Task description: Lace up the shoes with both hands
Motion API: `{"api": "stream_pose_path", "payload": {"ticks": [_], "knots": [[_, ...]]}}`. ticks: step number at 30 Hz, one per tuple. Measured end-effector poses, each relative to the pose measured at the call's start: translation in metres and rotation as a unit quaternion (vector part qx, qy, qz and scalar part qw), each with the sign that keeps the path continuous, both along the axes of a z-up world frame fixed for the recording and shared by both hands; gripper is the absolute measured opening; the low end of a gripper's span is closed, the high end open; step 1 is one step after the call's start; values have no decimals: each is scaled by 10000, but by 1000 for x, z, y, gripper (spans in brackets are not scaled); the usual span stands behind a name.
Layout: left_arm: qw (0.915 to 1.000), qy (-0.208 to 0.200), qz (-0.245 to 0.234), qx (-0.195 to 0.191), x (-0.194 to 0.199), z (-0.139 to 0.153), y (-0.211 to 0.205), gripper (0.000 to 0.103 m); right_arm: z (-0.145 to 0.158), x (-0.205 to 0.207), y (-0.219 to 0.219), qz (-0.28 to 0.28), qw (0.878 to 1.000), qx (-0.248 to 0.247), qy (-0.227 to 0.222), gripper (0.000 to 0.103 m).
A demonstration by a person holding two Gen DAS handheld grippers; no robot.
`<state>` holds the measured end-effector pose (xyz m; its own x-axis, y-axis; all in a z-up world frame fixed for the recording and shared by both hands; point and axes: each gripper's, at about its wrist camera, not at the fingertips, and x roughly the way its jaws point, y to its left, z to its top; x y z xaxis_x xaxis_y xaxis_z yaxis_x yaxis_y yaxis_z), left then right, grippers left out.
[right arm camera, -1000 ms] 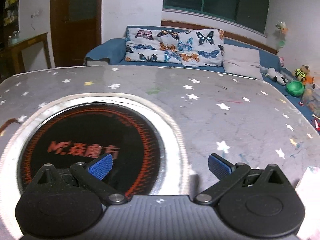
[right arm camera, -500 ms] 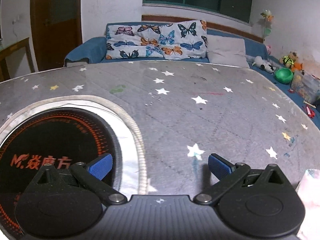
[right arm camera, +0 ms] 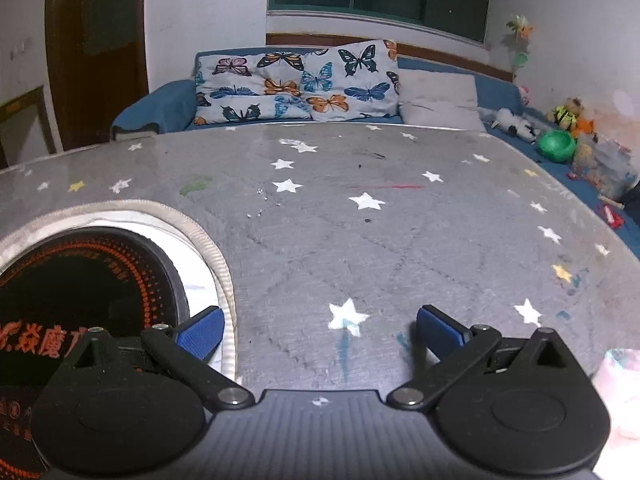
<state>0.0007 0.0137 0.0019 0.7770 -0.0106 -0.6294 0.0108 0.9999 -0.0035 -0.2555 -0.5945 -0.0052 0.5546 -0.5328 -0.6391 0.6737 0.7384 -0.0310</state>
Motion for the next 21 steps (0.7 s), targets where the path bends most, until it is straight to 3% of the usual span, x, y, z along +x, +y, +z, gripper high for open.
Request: {"api": "stream_pose_path", "payload": {"ticks": [15, 21], "knots": [[10000, -5, -4, 24, 0, -1, 2, 103, 5, -15, -9, -92, 9993, 94, -337, 103], [10000, -3, -5, 27, 2, -1, 0, 103, 1, -15, -14, -136, 9996, 81, -220, 103]]}}
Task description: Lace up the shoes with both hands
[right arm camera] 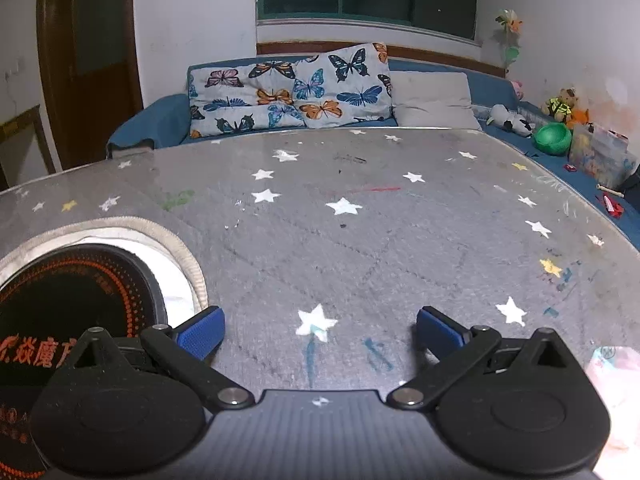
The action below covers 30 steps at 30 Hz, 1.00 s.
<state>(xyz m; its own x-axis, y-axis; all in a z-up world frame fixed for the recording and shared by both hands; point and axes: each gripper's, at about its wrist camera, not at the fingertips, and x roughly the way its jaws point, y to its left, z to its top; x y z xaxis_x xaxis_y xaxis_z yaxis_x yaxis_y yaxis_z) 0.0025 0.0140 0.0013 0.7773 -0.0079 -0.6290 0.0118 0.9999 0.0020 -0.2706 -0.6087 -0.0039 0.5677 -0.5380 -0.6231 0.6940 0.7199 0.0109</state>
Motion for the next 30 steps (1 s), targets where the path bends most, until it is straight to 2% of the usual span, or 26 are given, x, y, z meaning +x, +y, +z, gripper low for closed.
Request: {"api": "stream_pose_path", "payload": {"ticks": [30], "knots": [[10000, 0, 1, 12, 5, 1, -3, 103, -2, 0, -8, -15, 10000, 32, -9, 103]]}}
